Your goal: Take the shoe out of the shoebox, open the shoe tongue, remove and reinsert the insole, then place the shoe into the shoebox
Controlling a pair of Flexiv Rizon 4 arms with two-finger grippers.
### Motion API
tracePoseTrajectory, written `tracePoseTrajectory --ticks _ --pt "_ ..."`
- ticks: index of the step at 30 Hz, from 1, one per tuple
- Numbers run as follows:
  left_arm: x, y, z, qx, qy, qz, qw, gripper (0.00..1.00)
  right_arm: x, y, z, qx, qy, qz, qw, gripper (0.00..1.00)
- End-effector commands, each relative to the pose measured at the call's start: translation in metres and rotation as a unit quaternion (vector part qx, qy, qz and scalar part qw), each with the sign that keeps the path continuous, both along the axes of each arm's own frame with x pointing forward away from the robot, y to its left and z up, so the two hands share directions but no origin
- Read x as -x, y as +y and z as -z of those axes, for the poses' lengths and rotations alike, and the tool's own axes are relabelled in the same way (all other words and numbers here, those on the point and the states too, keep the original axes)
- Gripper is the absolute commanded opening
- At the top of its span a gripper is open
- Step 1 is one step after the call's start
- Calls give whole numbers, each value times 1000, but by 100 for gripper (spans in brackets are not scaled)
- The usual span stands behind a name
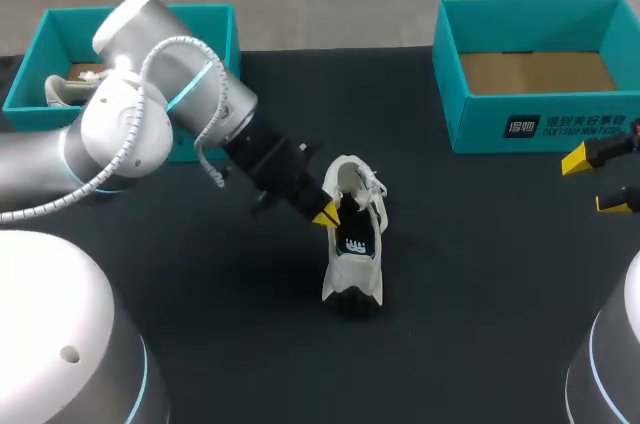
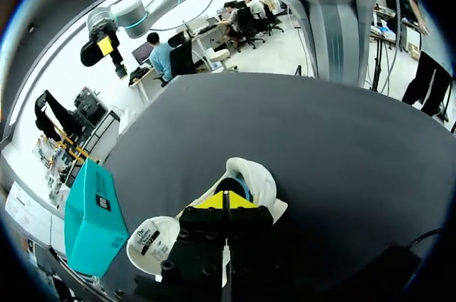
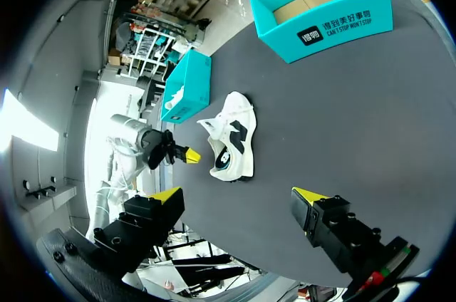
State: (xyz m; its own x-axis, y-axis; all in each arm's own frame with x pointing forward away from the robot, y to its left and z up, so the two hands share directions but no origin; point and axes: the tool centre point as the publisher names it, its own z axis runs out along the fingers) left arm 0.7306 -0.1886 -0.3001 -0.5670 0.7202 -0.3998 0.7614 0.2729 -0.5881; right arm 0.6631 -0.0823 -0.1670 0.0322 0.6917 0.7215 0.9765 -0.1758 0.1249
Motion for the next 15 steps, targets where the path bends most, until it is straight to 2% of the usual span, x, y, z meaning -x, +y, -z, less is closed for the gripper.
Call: tracePoseTrajectory --ticks 1,5,15 --pt "-4 4 -11 -153 -72 214 962 0 10 0 -1 2 -14 17 1000 100" --pt "2 6 -9 -190 -132 314 921 0 10 0 -1 2 -14 17 1000 100" --pt "2 6 -9 -190 -132 314 921 0 10 0 -1 2 -14 17 1000 100"
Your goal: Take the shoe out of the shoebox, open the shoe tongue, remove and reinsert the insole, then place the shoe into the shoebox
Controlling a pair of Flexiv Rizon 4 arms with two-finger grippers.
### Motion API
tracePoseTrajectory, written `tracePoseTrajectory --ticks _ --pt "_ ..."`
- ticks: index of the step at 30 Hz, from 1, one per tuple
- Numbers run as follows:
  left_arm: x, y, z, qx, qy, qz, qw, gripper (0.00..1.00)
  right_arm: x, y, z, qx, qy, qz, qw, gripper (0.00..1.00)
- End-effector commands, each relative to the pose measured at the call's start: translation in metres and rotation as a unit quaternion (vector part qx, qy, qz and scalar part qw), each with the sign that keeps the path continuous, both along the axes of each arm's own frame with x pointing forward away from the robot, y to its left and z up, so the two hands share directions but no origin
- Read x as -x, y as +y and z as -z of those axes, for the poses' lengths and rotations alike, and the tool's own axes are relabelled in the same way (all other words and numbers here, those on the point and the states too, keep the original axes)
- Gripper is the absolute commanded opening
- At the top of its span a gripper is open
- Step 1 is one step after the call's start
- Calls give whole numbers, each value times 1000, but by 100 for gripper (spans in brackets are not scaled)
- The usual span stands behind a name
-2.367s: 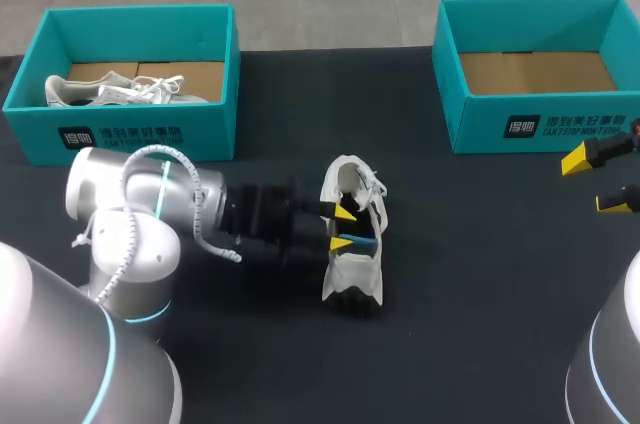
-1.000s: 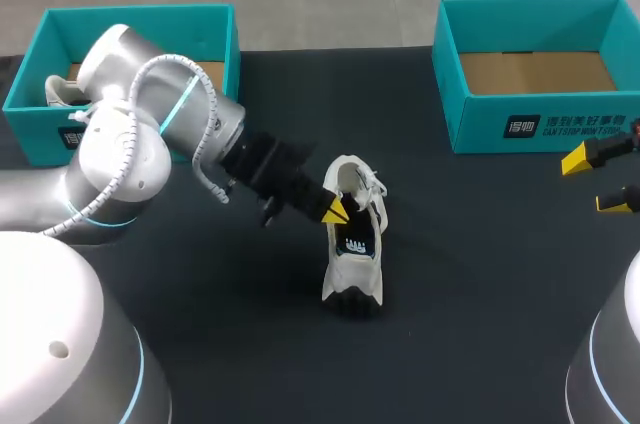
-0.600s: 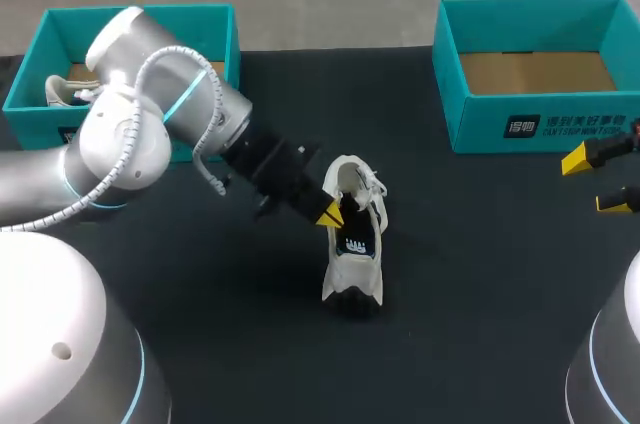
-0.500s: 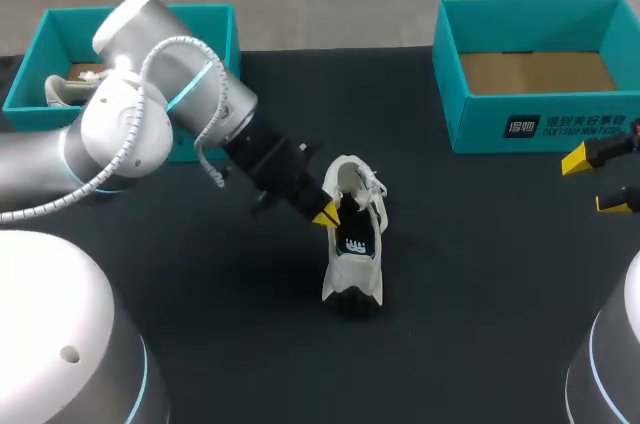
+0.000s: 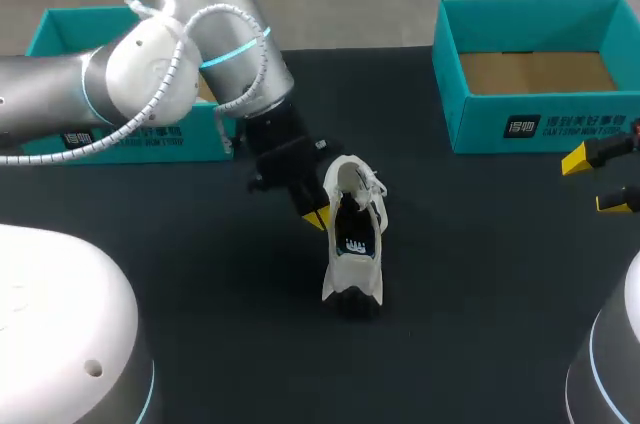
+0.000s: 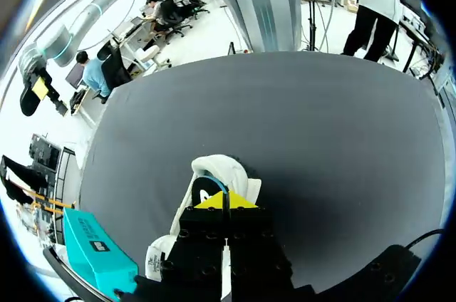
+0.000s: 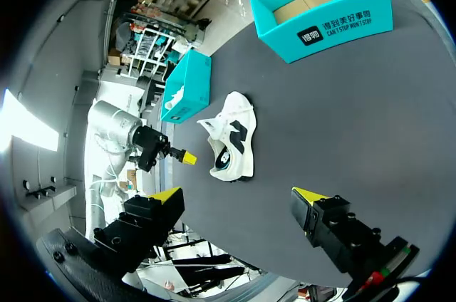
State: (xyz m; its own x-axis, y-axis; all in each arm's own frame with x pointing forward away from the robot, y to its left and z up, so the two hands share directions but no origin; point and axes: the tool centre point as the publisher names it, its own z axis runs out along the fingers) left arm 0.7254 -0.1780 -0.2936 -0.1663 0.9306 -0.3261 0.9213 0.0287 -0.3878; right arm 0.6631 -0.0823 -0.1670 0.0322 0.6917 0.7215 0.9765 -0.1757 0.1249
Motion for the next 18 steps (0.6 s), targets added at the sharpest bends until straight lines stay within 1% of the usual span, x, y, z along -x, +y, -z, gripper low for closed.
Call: tracePoseTrajectory --ticks 1,7,11,12,18 --pt "-3 -5 -3 -110 -46 121 986 0 10 0 -1 2 -14 17 1000 100" --pt "-3 -5 -3 -110 -46 121 986 0 10 0 -1 2 -14 17 1000 100" --pt "-8 -13 1 -117 -38 122 985 0 10 0 -1 2 -14 17 1000 100" --pt "-9 -15 3 -117 -37 111 986 0 10 0 -1 2 -14 17 1000 100" --pt "-14 -21 17 -137 -18 112 984 0 10 0 -1 2 -14 17 1000 100"
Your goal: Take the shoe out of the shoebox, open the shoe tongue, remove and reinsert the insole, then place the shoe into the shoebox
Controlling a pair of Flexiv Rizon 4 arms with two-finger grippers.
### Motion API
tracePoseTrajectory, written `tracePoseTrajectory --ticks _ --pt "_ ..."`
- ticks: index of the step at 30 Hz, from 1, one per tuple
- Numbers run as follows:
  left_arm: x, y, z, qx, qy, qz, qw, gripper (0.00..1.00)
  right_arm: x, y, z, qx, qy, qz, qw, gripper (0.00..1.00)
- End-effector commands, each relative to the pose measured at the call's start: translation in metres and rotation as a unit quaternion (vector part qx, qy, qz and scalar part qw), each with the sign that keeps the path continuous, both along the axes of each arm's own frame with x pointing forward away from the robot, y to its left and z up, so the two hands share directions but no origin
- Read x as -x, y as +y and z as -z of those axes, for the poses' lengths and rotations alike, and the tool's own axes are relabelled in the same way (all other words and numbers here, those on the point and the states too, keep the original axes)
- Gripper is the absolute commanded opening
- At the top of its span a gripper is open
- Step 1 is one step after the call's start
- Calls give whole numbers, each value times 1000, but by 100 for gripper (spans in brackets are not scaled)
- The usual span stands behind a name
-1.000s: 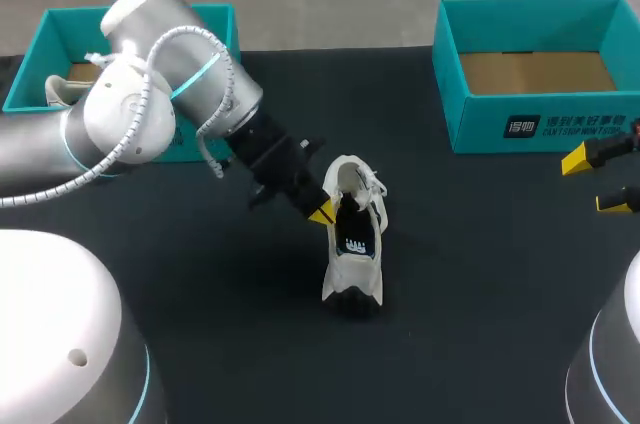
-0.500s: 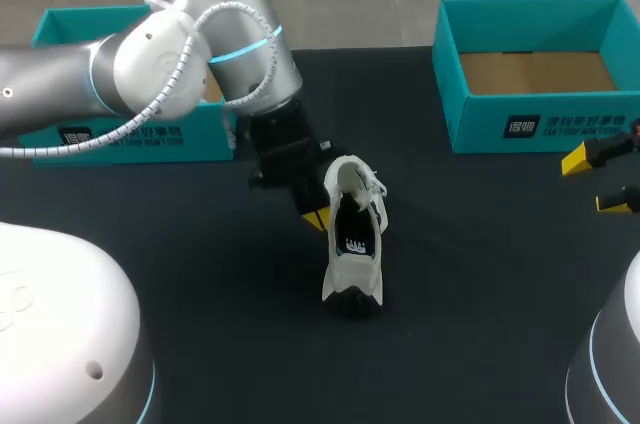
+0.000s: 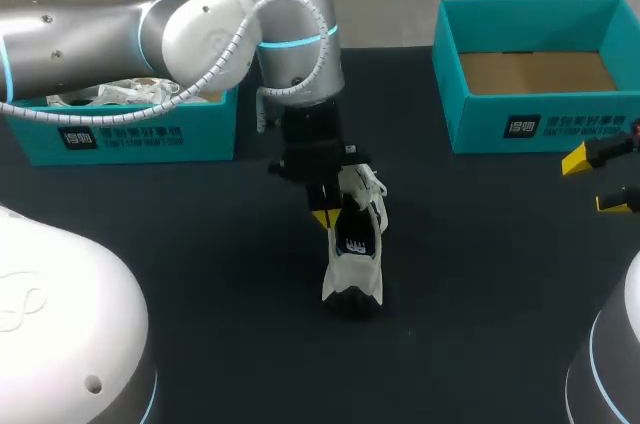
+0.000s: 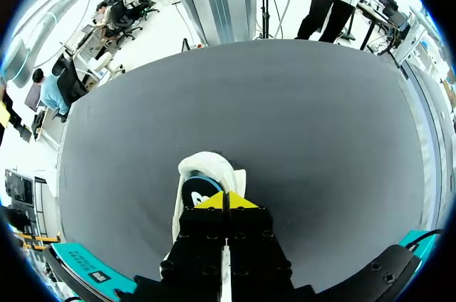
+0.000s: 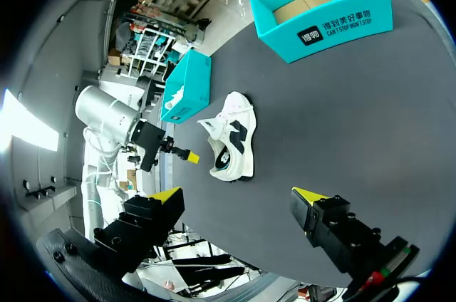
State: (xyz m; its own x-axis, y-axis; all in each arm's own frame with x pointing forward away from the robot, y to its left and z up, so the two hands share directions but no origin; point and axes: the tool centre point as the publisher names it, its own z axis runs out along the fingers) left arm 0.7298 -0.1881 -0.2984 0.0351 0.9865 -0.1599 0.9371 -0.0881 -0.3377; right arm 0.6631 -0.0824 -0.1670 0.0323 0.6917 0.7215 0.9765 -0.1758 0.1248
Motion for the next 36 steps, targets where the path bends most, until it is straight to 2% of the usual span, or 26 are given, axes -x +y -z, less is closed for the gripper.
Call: tracePoseTrajectory --ticks 1,11,18,28,36 --pt "-10 -12 15 -61 5 10 998 0 10 0 -1 2 -14 17 1000 100" --pt "-14 -22 39 -73 -11 -10 997 0 10 0 -1 2 -14 17 1000 100" --pt "-7 -22 47 -87 -19 -15 996 0 10 0 -1 2 -14 17 1000 100" --pt "-1 -23 78 -92 1 -39 995 0 10 0 -1 2 -14 17 1000 100" --pt "-1 -27 91 -90 -2 -59 994 0 10 0 -1 2 -14 17 1000 100"
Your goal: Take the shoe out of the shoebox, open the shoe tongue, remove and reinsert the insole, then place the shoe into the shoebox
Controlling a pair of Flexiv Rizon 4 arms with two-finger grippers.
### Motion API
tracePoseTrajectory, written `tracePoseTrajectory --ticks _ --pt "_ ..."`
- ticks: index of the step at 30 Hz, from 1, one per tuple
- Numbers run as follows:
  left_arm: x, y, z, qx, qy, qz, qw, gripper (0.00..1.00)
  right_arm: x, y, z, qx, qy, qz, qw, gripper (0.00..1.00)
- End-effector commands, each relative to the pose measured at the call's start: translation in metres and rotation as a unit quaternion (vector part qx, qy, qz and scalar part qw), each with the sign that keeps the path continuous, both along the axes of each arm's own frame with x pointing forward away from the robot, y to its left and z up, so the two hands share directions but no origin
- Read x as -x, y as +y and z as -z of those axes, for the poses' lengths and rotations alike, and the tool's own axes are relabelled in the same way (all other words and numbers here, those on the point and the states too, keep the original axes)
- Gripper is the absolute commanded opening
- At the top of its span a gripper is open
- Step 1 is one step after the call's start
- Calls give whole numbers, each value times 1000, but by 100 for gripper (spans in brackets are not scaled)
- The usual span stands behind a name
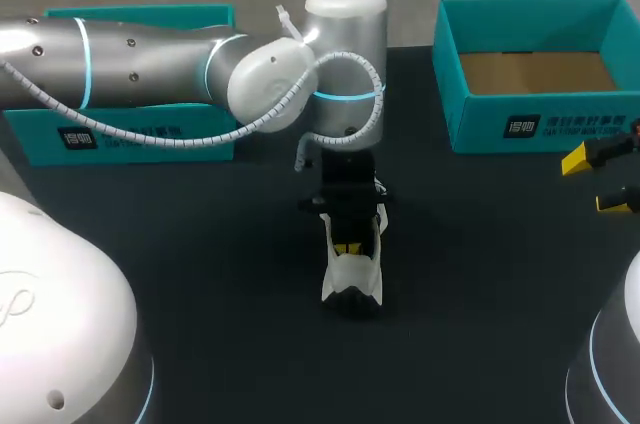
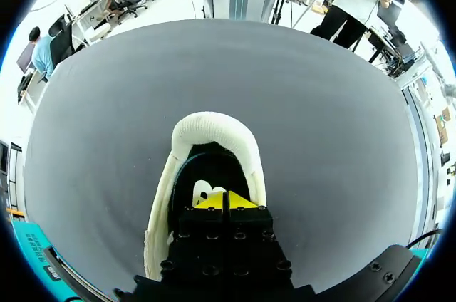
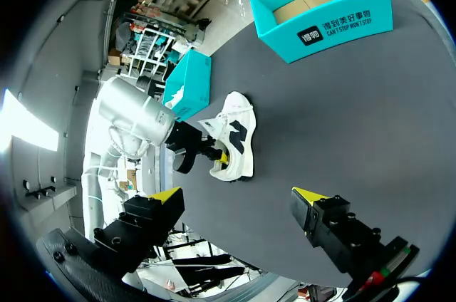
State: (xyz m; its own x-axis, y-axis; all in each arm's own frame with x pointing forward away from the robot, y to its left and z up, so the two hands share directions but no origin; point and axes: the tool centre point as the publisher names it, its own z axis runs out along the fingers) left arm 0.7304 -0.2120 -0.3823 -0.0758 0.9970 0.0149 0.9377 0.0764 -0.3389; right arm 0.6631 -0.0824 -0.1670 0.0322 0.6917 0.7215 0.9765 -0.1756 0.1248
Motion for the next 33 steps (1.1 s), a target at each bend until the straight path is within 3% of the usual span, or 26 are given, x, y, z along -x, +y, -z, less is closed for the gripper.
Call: tracePoseTrajectory --ticks 1,6,10,18,33 --pt "0 -2 4 -2 -10 -3 1000 0 10 0 -1 2 -14 17 1000 100" --pt "0 5 -15 1 -61 -17 998 0 10 0 -1 2 -14 17 1000 100" --pt "-1 5 -18 12 -93 -36 995 0 10 0 -1 2 -14 17 1000 100" --pt "-15 1 0 12 -156 -56 986 0 10 0 -1 2 -14 17 1000 100" --pt "-17 -7 17 19 -135 -10 991 0 10 0 -1 2 -14 17 1000 100"
